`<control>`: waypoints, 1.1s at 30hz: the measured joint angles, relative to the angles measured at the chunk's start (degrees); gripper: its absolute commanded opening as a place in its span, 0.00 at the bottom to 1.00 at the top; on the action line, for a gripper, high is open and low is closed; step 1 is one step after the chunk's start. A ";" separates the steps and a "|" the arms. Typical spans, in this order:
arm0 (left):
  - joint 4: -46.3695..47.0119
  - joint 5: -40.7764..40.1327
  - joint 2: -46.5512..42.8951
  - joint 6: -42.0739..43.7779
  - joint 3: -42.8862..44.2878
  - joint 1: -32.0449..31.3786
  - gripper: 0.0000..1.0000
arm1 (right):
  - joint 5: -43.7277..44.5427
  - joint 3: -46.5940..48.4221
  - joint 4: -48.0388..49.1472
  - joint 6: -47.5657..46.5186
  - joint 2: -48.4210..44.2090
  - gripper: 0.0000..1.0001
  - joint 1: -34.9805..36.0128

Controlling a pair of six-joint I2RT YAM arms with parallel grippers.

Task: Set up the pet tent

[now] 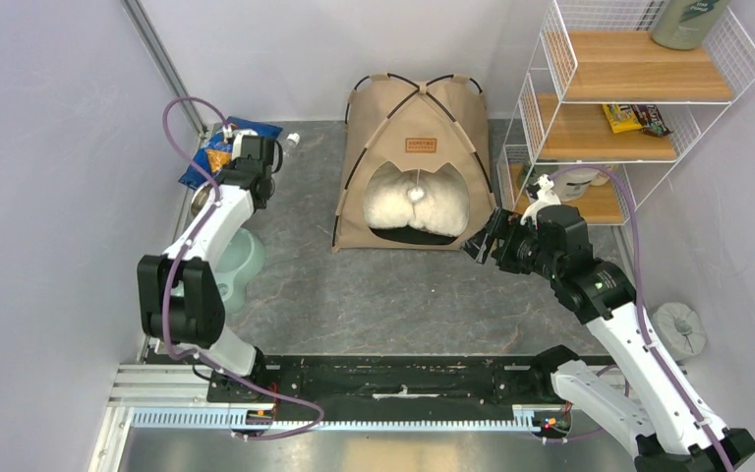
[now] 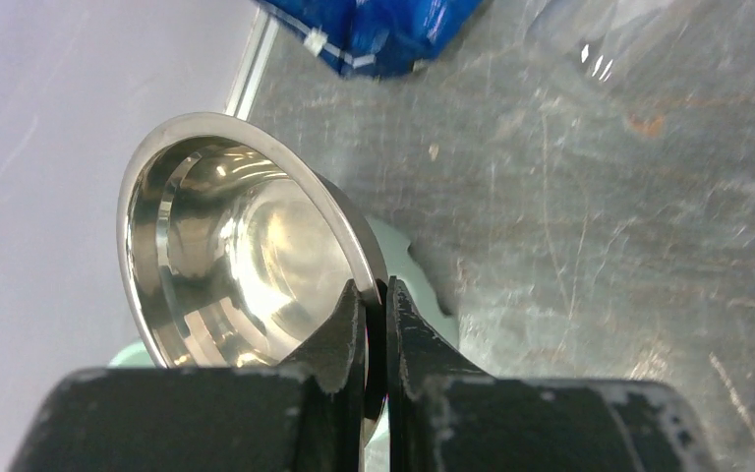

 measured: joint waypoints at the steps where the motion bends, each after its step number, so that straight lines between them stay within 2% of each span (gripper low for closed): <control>1: -0.37 0.04 -1.29 -0.61 -1.57 0.00 0.02 | 0.00 0.09 -0.26 0.13 -0.28 0.90 0.00; 7: -3.69 0.79 -1.81 -3.41 -7.17 0.00 0.02 | -0.02 0.98 -2.05 0.90 -2.80 0.90 0.00; 13: -5.66 0.44 1.46 -5.33 -7.56 0.00 0.04 | -0.02 1.03 -3.13 2.05 -4.50 0.90 0.00; 15: -6.25 0.48 3.23 -5.86 -7.56 0.00 0.11 | -0.02 1.03 -3.34 2.27 -4.94 0.90 0.00; 18: -6.62 0.50 5.09 -6.56 -7.56 0.00 0.28 | -0.02 1.05 -3.52 2.58 -5.46 0.90 0.00; 22: -7.32 -0.02 5.73 -7.32 -7.56 0.00 0.45 | -0.02 1.07 -4.15 2.62 -5.73 0.90 0.00; 28: -7.67 -0.76 5.33 -7.43 -7.56 0.00 0.51 | -0.07 1.27 -5.11 2.62 -6.01 0.90 0.00; 33: -7.65 4.15 2.71 -6.97 -7.02 0.00 0.56 | -0.07 1.38 -5.62 2.60 -6.75 0.91 0.00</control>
